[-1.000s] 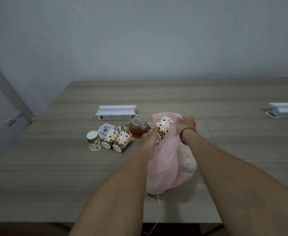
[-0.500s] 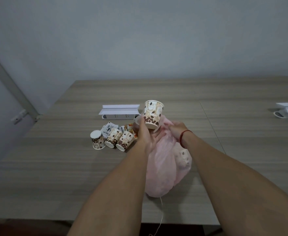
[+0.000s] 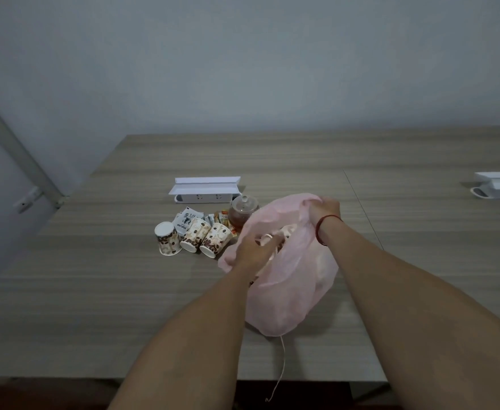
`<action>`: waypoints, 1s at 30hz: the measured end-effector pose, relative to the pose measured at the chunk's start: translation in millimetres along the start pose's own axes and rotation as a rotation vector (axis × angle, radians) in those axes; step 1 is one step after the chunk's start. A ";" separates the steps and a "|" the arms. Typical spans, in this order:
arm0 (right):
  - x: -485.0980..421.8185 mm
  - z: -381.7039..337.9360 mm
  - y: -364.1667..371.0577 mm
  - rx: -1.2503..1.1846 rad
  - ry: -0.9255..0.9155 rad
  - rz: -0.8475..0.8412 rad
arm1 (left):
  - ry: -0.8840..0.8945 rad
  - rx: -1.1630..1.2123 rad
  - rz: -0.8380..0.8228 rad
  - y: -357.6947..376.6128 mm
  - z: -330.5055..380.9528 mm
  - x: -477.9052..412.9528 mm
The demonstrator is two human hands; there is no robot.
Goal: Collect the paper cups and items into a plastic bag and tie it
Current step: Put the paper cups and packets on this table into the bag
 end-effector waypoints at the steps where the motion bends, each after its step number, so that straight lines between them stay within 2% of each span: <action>1: 0.1 -0.8 0.7 0.007 -0.008 -0.010 | 0.012 -0.024 -0.082 6.2 1.3 2.6; 3: 2.7 -0.5 5.1 0.049 -0.029 -0.056 | -0.026 -0.035 -0.256 18.2 3.9 12.4; 5: 6.4 2.7 11.2 0.127 -0.064 -0.115 | -0.034 -0.044 -0.290 21.6 4.8 12.6; 7: 10.3 5.7 16.8 0.217 -0.116 -0.162 | 0.030 -0.057 -0.171 11.0 6.5 6.9; 9: 11.4 9.6 21.9 0.310 -0.172 -0.176 | 0.122 -0.118 0.042 -11.9 4.6 1.3; 11: 10.4 17.7 28.9 0.390 -0.192 -0.176 | 0.211 -0.296 0.310 -40.1 5.5 -1.6; 12: 9.3 21.8 32.6 0.431 -0.201 -0.177 | 0.212 -0.413 0.404 -50.5 3.2 -4.5; 13: 8.4 25.5 36.7 0.462 -0.203 -0.180 | 0.174 -0.488 0.423 -55.6 -3.6 -10.7; 15: 5.7 31.3 46.2 0.490 -0.214 -0.191 | 0.053 -0.491 0.267 -49.9 -22.7 -26.7; 17: 1.8 36.0 57.5 0.540 -0.237 -0.209 | -0.023 -0.345 0.039 -28.2 -43.8 -35.1; 20: -5.5 41.2 72.2 0.557 -0.244 -0.220 | -0.081 -0.171 -0.124 2.5 -61.2 -28.6; 24: -17.7 55.5 83.1 0.562 -0.189 -0.233 | -0.192 0.063 -0.232 41.2 -68.4 -30.0; 25: -19.6 59.8 83.2 0.557 -0.168 -0.233 | -0.183 0.048 -0.242 43.8 -67.6 -33.1; 28: -25.7 71.2 87.1 0.580 -0.145 -0.237 | -0.150 -0.016 -0.187 31.5 -69.2 -49.2; 30: -27.3 76.5 93.8 0.591 -0.126 -0.245 | -0.081 -0.073 -0.068 9.2 -65.8 -65.9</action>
Point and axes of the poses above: each hand's wrist, its own x-axis away from the middle knuckle, its own y-axis out of the palm, z = x × y, the point moved 8 cm from there along -x, towards the middle knuckle, and after that the axes turned 9 degrees about z, right-handed, at the moved point
